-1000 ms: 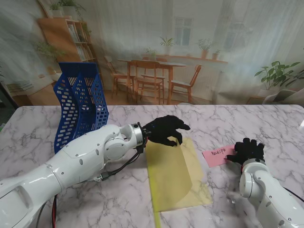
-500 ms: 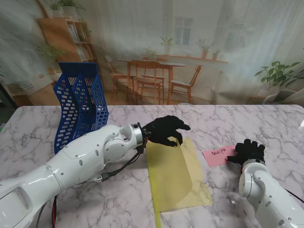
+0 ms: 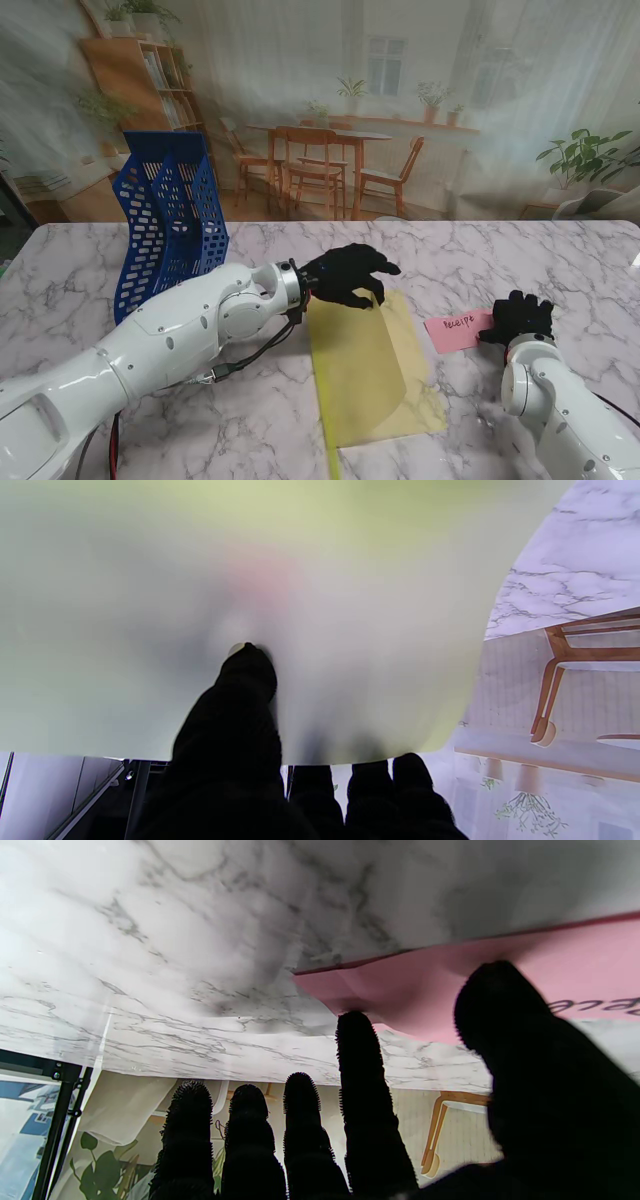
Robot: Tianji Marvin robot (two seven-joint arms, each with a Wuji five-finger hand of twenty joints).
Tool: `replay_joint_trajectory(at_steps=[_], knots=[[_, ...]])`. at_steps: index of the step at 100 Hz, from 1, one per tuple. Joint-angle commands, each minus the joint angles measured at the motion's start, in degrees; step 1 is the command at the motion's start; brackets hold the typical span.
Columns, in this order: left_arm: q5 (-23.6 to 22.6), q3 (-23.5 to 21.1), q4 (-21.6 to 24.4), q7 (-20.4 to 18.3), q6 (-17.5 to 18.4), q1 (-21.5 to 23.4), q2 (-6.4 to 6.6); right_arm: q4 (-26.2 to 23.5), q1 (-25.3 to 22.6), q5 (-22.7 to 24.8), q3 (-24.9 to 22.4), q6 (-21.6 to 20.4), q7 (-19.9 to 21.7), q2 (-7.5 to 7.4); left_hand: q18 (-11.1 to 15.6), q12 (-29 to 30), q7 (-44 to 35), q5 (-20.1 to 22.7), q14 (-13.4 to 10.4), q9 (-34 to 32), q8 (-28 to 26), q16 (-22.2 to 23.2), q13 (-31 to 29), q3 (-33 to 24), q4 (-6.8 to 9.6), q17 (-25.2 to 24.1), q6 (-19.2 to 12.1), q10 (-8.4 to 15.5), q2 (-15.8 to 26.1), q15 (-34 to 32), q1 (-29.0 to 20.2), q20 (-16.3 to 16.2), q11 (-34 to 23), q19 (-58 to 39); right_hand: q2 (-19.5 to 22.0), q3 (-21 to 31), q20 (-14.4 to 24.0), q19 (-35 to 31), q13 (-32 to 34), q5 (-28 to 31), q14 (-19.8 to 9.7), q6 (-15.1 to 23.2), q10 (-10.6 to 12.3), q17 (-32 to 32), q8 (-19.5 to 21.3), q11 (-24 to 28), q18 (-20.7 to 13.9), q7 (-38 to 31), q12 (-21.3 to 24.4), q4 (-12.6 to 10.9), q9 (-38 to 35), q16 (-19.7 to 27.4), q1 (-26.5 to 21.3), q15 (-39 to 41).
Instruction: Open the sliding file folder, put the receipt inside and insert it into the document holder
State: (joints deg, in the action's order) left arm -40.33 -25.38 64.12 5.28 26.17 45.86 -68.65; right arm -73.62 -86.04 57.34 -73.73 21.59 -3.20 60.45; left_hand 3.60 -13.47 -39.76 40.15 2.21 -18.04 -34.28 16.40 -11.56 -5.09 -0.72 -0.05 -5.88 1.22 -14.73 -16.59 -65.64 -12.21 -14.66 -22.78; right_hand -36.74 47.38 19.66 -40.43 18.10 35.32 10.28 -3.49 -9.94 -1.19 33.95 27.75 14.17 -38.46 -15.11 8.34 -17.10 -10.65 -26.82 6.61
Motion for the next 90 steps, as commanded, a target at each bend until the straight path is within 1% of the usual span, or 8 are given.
replay_joint_trajectory(at_steps=[1,7,11,21,36,49,64,90], knots=[[-0.06,0.11,-0.05,-0.71,-0.14,-0.21,-0.03,1.50,-0.52,-0.03,0.70,0.44,0.33,0.35,1.66,-0.34,-4.10,0.67,0.16,-0.83,-2.00,0.44,-1.01,0.22,-0.01,-0.43,0.48,1.25,4.29,-0.42,-2.58,-1.13,-1.03,-1.65,-2.34,3.27,-1.13,-0.69,1.13,2.09,1.07,5.66,-1.14,-0.11,1.79,1.45,1.16,-4.84,-0.60,-0.13,-0.48,0.39,-1.77,2.51],[-0.06,0.17,-0.15,-0.61,-0.16,-0.24,-0.08,1.70,-0.44,-0.14,0.93,0.65,0.18,0.37,1.66,-0.34,-4.07,0.65,0.17,-0.84,-2.03,0.45,-1.00,0.24,0.01,-0.44,0.50,1.21,4.31,-0.42,-2.62,-1.14,-1.04,-1.66,-2.38,5.40,-1.41,-1.12,1.29,2.55,1.03,6.58,-1.20,-0.19,2.53,1.91,1.18,-6.14,-0.81,-0.10,-0.94,0.34,-2.31,2.82],[-0.04,0.22,-0.26,-0.50,-0.16,-0.27,-0.14,1.90,-0.38,-0.21,1.08,0.70,-0.05,0.40,1.66,-0.35,-4.04,0.62,0.15,-0.87,-2.05,0.45,-0.96,0.23,0.02,-0.44,0.44,1.25,4.31,-0.41,-2.68,-1.14,-1.06,-1.66,-2.47,5.74,-1.98,-1.63,1.51,2.54,1.05,7.70,-1.20,-0.24,0.57,2.12,1.21,-7.73,-0.91,3.42,-1.32,0.32,-3.60,3.09],[0.00,0.36,-0.45,-0.31,-0.13,-0.34,-0.26,2.31,-0.29,-0.53,1.33,0.85,-0.67,0.50,1.67,-0.35,-4.01,0.62,0.12,-0.81,-2.07,0.46,-0.95,0.28,0.02,-0.45,0.43,1.24,4.36,-0.42,-2.67,-1.14,-1.05,-1.67,-2.54,7.16,-2.69,-2.48,2.21,1.48,1.02,10.44,-0.90,-0.46,-3.98,2.67,1.29,-13.68,-1.21,6.13,-2.53,0.12,-6.10,3.68],[0.03,0.63,-0.79,-0.01,-0.05,-0.46,-0.44,2.53,-0.30,-1.66,1.31,1.06,-1.34,0.75,1.68,-0.36,-4.01,0.62,0.11,-0.84,-2.15,0.47,-0.97,0.37,0.02,-0.46,0.43,1.15,4.37,-0.42,-2.63,-1.13,-1.07,-1.67,-1.99,6.37,-1.57,-5.41,5.86,1.74,1.06,15.09,0.87,-2.48,-5.49,3.35,2.30,-19.58,-1.54,6.33,-8.01,-1.13,-9.72,5.90],[0.00,0.75,-1.00,0.21,-0.01,-0.52,-0.53,2.83,-0.31,-2.26,1.28,1.08,-2.04,0.93,1.72,-0.36,-3.98,0.61,0.12,-0.86,-2.17,0.49,-0.96,0.38,0.04,-0.45,0.45,1.15,4.38,-0.44,-2.68,-1.12,-1.08,-1.65,-0.97,6.58,-0.51,-7.32,8.33,3.57,1.05,16.63,1.77,-3.67,-4.83,3.77,2.91,-21.11,-1.78,5.99,-11.60,-1.84,-11.10,6.96],[-0.13,0.88,-1.17,0.32,0.13,-0.62,-0.54,2.78,-0.50,-4.06,0.58,0.37,-3.23,1.35,1.75,-0.36,-3.96,0.58,0.02,-0.82,-2.18,0.48,-0.92,0.44,0.03,-0.45,0.31,1.21,4.43,-0.44,-2.67,-1.11,-1.08,-1.65,2.90,6.15,0.53,-9.25,10.25,6.66,1.14,15.12,2.19,-4.04,-3.72,5.10,3.54,-22.87,-2.58,5.76,-15.40,-3.07,-12.91,8.44],[-0.28,1.05,-1.38,0.57,0.12,-0.59,-0.60,-0.26,-1.91,-6.03,-2.46,-3.13,-0.81,1.34,1.73,-0.37,-3.96,0.54,0.06,-0.79,-2.20,0.49,-0.92,0.47,0.04,-0.42,0.41,1.18,4.48,-0.47,-2.75,-1.12,-1.09,-1.67,5.53,7.96,1.32,-10.52,12.65,6.67,1.22,6.34,1.86,-4.88,-1.61,8.86,4.34,-25.26,-4.58,5.60,-19.45,-5.16,-14.97,11.20]])
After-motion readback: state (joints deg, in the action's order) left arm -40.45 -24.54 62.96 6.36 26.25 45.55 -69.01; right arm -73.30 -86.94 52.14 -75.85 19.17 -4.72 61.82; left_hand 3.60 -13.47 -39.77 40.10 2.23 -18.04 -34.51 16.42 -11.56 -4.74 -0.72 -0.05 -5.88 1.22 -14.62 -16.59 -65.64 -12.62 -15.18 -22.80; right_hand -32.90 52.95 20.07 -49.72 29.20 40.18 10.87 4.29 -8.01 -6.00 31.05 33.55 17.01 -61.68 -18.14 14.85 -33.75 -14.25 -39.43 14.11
